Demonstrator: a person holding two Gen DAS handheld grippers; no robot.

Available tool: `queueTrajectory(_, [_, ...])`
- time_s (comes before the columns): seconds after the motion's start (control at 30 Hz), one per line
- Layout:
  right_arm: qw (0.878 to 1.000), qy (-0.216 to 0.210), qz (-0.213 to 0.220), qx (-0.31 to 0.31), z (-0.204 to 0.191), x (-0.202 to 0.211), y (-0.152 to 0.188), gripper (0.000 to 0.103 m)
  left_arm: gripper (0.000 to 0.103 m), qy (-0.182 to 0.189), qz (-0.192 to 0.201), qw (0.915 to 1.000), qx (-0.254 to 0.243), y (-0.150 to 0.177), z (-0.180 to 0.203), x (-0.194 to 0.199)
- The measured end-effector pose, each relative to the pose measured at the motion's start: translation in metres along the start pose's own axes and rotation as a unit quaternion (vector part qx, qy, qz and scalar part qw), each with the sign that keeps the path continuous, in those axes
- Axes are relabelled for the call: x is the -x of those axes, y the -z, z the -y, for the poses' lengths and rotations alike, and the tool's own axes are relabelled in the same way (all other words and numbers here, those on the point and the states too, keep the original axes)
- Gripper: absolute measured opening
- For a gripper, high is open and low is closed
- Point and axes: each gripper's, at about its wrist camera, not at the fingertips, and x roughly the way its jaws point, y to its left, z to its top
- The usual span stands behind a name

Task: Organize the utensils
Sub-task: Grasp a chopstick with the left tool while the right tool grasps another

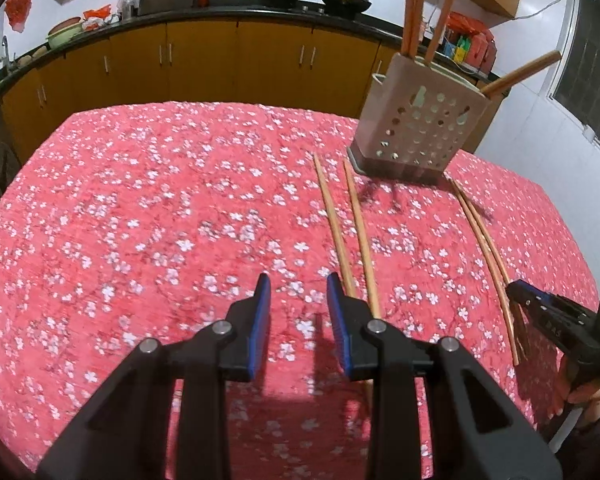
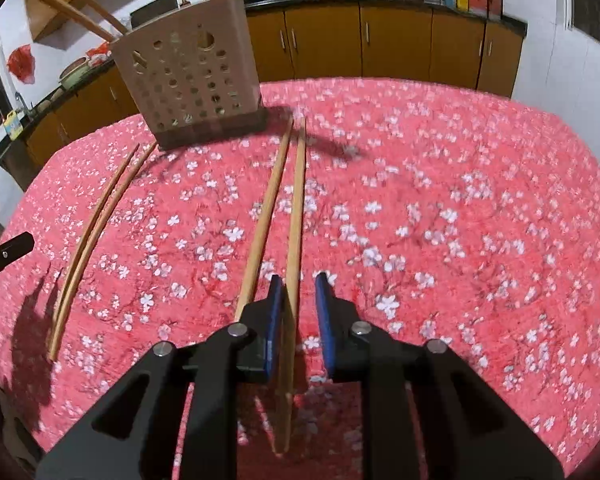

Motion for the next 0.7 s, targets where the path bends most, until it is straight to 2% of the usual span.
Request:
queueTrajectory(0.2, [0.998, 0.022, 0.004, -0.055, 0.028, 0.002, -0.002, 0.008, 0.030, 0.025, -0.022, 0.9994, -0.007, 0.005, 0.011, -0.015])
queueTrajectory(0.3, [0.998, 0.023, 0.004, -0.055, 0.032, 0.003, -0.002, 0.008, 0.028, 0.033, -0.036, 0.9987, -0.015, 0.008, 0.019, -0.026])
queueTrajectory(0.43, [0.999, 0.021, 0.004, -0.047, 0.028, 0.004, -0.001, 0.008, 0.021, 0.032, -0.048, 0.9981, -0.025, 0.010, 0.029, -0.039])
queueTrajectory(0.6, [0.999, 0.020, 0.004, -0.037, 0.025, 0.003, -0.001, 0.008, 0.010, -0.003, -0.041, 0.9979, -0.051, 0.011, 0.038, -0.046])
queueTrajectory(0.7, [0.999, 0.018, 0.003, -0.035, 0.024, 0.002, -0.002, 0.008, 0.008, -0.028, -0.036, 0.9972, -0.058, 0.008, 0.037, -0.049])
